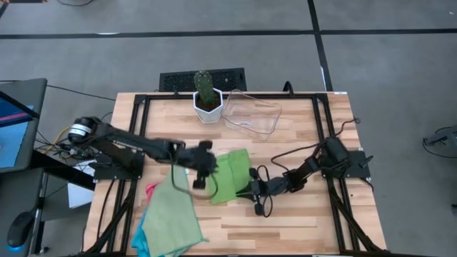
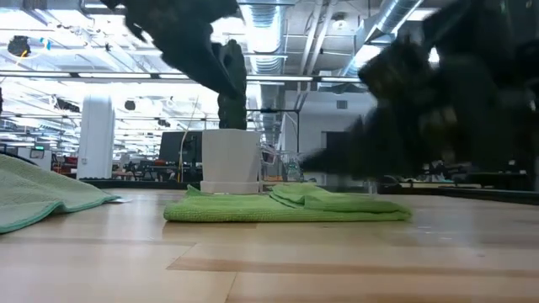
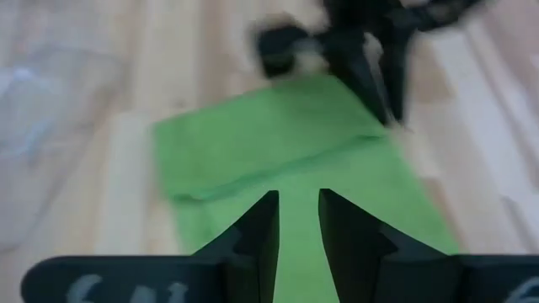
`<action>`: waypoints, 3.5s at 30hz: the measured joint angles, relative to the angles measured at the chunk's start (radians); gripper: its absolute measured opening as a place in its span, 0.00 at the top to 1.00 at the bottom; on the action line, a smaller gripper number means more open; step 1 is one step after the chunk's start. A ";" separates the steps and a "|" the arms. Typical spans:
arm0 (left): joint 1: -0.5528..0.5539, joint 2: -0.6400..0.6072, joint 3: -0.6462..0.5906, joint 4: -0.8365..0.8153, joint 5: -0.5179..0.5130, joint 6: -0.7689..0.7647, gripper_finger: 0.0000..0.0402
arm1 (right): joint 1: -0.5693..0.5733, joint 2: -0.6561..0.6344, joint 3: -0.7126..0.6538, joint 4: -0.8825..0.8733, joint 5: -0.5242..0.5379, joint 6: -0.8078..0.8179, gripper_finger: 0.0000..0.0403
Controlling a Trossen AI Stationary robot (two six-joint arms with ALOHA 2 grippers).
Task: Fold microfiber towels
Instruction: Fold the green towel
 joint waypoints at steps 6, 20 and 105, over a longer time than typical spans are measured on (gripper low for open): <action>-0.141 0.166 0.000 0.074 -0.096 0.025 0.77 | 0.015 -0.147 0.001 -0.178 0.010 -0.041 0.73; -0.239 0.325 0.000 0.172 -0.098 0.033 0.76 | 0.055 -0.219 0.002 -0.328 0.031 0.012 0.70; -0.192 0.405 0.318 -0.040 -0.137 0.281 0.99 | 0.036 -0.055 0.091 -0.441 0.068 0.092 0.95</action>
